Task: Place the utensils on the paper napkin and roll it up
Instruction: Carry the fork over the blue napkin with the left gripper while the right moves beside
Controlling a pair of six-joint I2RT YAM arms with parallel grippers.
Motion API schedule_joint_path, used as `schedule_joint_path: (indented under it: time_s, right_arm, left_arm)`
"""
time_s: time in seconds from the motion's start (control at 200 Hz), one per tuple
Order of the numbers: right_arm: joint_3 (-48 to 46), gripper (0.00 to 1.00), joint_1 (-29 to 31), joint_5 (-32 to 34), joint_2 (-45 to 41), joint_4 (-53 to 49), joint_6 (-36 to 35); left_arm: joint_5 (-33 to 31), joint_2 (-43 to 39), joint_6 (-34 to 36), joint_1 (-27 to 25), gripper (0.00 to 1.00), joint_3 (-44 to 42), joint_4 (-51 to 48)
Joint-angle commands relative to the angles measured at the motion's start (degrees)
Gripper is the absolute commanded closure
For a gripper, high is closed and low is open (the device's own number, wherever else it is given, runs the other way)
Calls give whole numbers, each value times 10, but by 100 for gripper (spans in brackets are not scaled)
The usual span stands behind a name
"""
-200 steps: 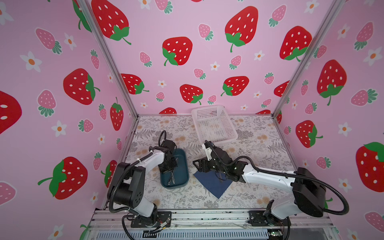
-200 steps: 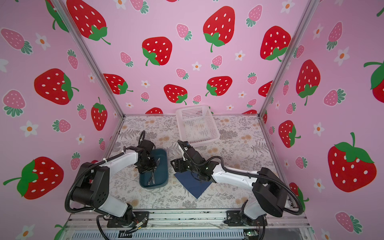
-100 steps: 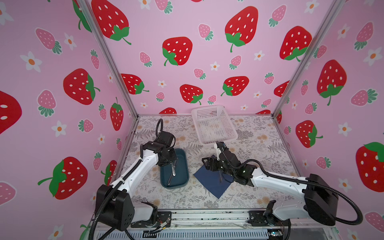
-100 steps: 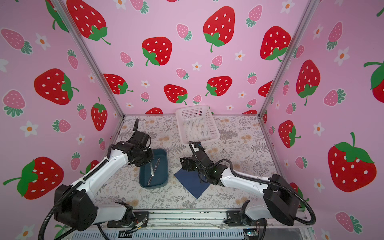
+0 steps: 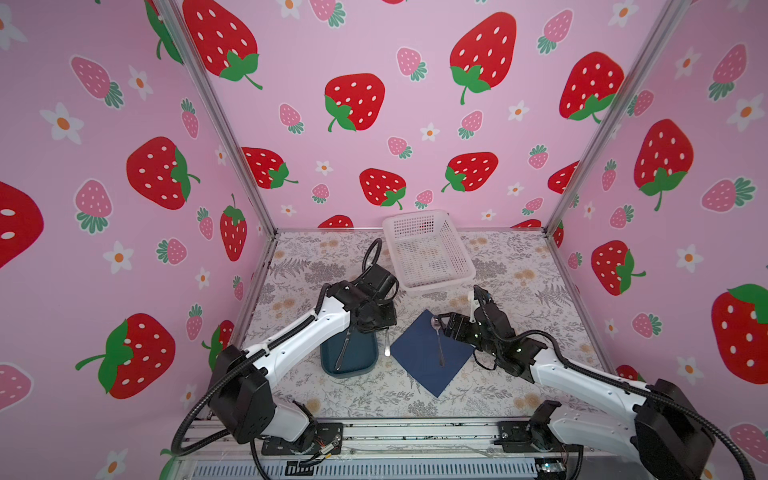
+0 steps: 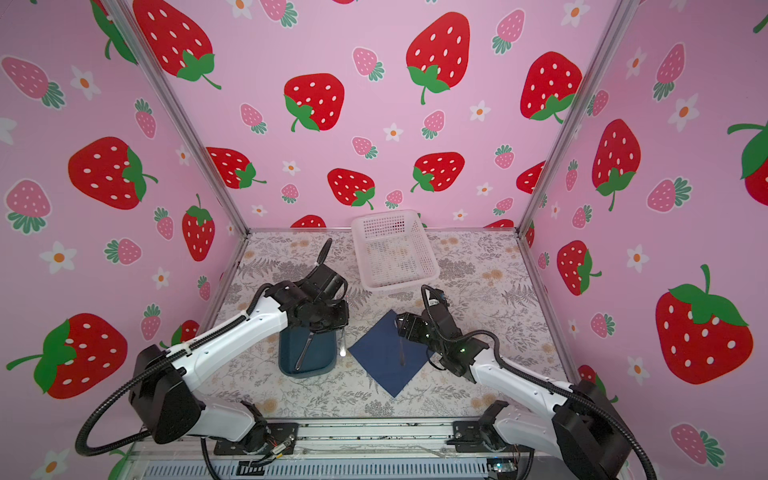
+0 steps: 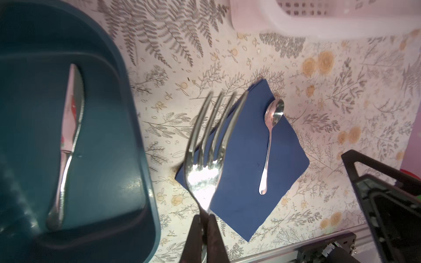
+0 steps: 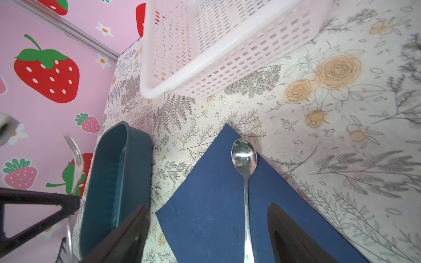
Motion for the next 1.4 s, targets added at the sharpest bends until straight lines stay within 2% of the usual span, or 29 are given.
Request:
schedule_joint_path:
  time_s: [0.0,0.35,0.455,0.62,1.096,1.396]
  right_arm:
    - [-20,15,-21,-43,-19,-8,-1]
    - [-43,15,-63,-118,-16,-35,-54]
    - [-44,14,-73,-135,-14,-36,-67]
    - [-49,14,-84,-161,-10,-42,-79]
    - [-68,14,-92,-178,-29,-47,-82]
    - [-56,14,-97,-188,-2,-47,-89]
  left_arm:
    - [20,36,-36,-23,99,34,32]
    - [27,164,-99,-82,99,64,103]
    - [6,192,-105,-90,99,77,106]
    - [11,227,-116,-94,99,96,121]
    - [28,295,-130,-100,99,133,142]
    - [27,309,-135,-101,98,137,136]
